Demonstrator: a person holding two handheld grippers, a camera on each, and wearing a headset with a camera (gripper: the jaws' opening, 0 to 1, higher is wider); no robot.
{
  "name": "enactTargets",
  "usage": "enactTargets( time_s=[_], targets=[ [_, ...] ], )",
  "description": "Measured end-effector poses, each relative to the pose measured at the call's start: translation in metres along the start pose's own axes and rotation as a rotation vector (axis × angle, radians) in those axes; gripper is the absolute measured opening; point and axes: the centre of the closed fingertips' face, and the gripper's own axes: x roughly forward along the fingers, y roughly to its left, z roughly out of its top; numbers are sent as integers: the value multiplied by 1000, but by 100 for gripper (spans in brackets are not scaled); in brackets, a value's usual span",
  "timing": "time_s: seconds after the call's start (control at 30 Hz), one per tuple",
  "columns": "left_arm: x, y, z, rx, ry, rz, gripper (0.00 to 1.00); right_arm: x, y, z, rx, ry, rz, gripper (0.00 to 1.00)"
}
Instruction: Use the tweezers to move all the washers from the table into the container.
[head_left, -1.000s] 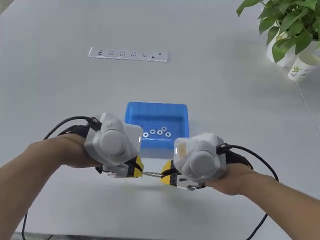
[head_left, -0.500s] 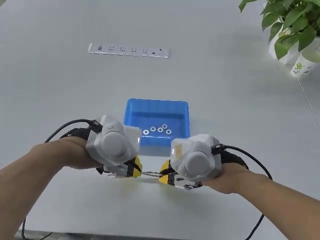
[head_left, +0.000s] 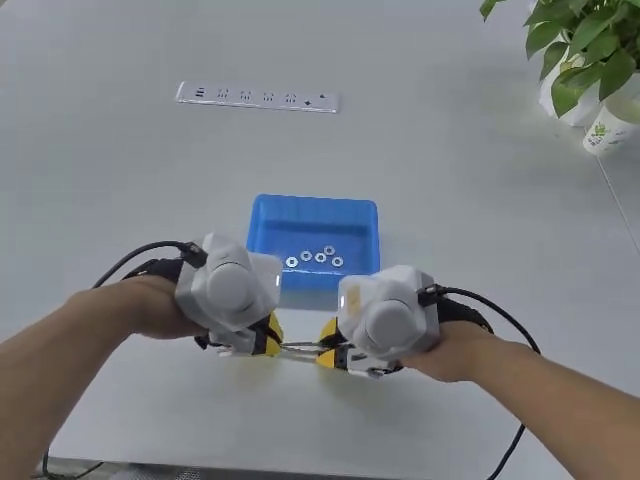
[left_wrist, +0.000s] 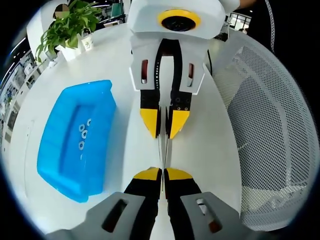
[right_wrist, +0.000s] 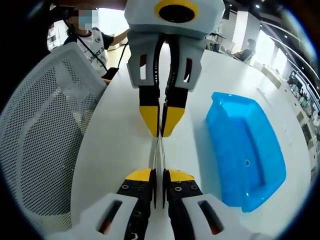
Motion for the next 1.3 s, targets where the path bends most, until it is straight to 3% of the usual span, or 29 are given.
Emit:
enactTargets(
  time_s=[0.53,0.8,0.9,1.07,1.3],
  targets=[
    [5,0,-4,-3,8,-12,7,-1,0,0,42,-7,16,16],
    [-7,2,-12,-28,14,17,15,-14,-6,4,53,-25,-13,25],
    [-18,4,-14,-67,-9,47,21,-28,-13,6,77,-53,-52,28],
    [-35,7,-11,-158,-87,101,30,-51,-23,2,132,-81,-104,37],
    [-62,14,3,-246,-220,185,42,-83,-37,-4,219,-150,-190,53]
  ],
)
